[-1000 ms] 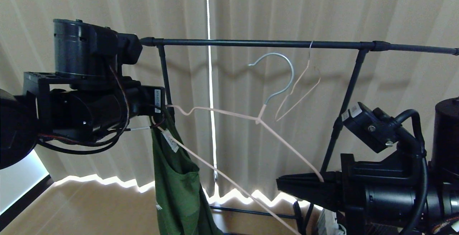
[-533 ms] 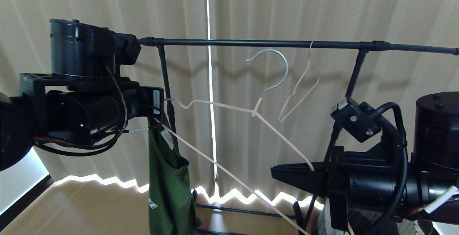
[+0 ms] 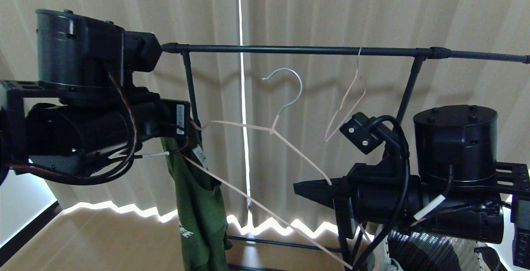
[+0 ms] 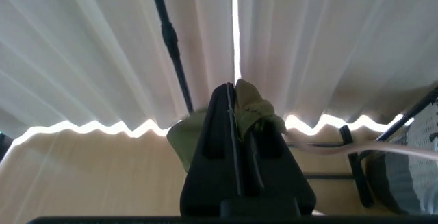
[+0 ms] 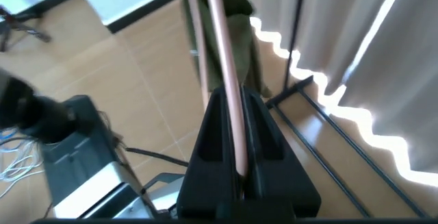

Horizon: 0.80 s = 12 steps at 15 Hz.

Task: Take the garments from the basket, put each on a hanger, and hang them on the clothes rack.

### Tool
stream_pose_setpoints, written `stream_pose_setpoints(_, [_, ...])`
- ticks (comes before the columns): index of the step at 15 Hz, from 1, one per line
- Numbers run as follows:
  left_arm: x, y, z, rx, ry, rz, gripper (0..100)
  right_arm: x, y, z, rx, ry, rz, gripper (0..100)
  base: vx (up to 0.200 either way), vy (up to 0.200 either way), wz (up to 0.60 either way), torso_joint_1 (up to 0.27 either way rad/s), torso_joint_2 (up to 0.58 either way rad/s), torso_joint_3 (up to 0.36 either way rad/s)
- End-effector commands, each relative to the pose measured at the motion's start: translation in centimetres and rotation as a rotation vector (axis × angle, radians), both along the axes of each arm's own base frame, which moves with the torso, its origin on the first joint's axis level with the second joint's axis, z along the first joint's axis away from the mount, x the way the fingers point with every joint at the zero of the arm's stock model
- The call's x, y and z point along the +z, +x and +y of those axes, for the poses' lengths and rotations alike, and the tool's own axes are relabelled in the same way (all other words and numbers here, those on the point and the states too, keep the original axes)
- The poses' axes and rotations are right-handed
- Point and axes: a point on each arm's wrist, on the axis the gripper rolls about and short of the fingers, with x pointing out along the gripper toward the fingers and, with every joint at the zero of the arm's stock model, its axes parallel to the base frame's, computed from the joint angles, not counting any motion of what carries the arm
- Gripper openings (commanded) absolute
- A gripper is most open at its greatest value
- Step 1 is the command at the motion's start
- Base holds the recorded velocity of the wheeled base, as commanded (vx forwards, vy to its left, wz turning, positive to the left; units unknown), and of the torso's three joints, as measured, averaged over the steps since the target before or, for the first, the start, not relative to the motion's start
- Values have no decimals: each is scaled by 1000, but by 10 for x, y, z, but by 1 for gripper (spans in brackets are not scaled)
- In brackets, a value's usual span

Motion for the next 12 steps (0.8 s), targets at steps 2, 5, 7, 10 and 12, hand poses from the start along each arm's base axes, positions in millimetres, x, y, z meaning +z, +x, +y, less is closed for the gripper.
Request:
stream_pose_setpoints(2, [7, -2, 12, 51, -3, -24, 0, -8, 5, 3, -44, -27, 23, 0, 0, 0, 0, 0, 0, 0])
stream_pose_setpoints(5, [5, 0, 16, 78, 11, -12, 0, -9, 15, -6, -118, -40, 16, 0, 0, 0, 0, 0, 0, 0])
stream_pose_setpoints(7, [2, -3, 17, 81, 41, 29, 0, -8, 22, -13, -159, -36, 12, 0, 0, 0, 0, 0, 0, 0])
stream_pose_setpoints(10, [1, -6, 12, 60, 53, 49, 0, -3, 32, -11, -206, -10, 19, 0, 0, 0, 0, 0, 0, 0])
stream_pose_setpoints(12, [1, -9, 6, 36, 50, 49, 0, -4, 36, -8, -213, -9, 13, 0, 0, 0, 0, 0, 0, 0])
